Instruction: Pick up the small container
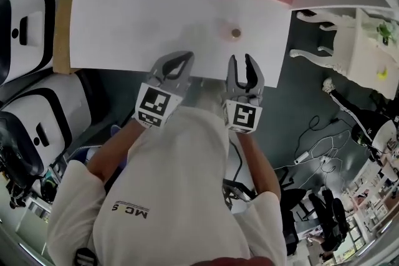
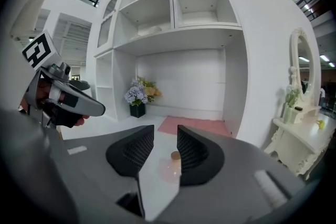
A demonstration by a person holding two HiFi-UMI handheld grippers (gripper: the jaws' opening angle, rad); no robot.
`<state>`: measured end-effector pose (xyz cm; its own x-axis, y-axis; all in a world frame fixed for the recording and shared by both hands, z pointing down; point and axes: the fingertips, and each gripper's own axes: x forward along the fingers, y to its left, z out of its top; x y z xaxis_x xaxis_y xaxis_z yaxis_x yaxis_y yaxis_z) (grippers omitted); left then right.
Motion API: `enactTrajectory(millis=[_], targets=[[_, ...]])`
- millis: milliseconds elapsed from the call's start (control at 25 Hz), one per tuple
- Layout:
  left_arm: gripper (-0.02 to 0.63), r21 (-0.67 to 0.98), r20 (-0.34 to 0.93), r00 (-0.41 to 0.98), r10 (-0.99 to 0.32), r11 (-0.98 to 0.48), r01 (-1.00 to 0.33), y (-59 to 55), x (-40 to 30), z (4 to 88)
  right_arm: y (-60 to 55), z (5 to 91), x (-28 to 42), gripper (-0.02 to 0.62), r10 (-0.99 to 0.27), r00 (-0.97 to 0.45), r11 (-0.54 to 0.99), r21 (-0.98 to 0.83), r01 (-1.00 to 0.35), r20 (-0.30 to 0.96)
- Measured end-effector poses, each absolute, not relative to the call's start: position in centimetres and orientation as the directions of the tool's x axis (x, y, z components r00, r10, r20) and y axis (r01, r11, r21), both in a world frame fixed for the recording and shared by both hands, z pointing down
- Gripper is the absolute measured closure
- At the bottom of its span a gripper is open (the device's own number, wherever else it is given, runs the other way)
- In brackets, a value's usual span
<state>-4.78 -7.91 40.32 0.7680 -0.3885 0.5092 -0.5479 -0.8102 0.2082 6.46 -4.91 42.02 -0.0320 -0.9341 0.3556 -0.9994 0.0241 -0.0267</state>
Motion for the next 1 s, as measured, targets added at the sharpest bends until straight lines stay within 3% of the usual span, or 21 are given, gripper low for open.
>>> enactTrajectory(millis=[360,1000], targets=[[0.607,0.209,0.580,0.716,-0.388,-0.779,-0.591,-9.0,-2.8,47.5,-7.6,49.3,8.6,0.435,-0.920,-0.052,0.035,-0.050,-0.998,0.389],[0.607,0.208,0.579,0.709,-0.402,-0.768,-0.605,-10.3,0.5,53.2,-10.2,56.7,11.3,0.422,-0.911,-0.069,0.046,-0.067,-0.997,0.408]])
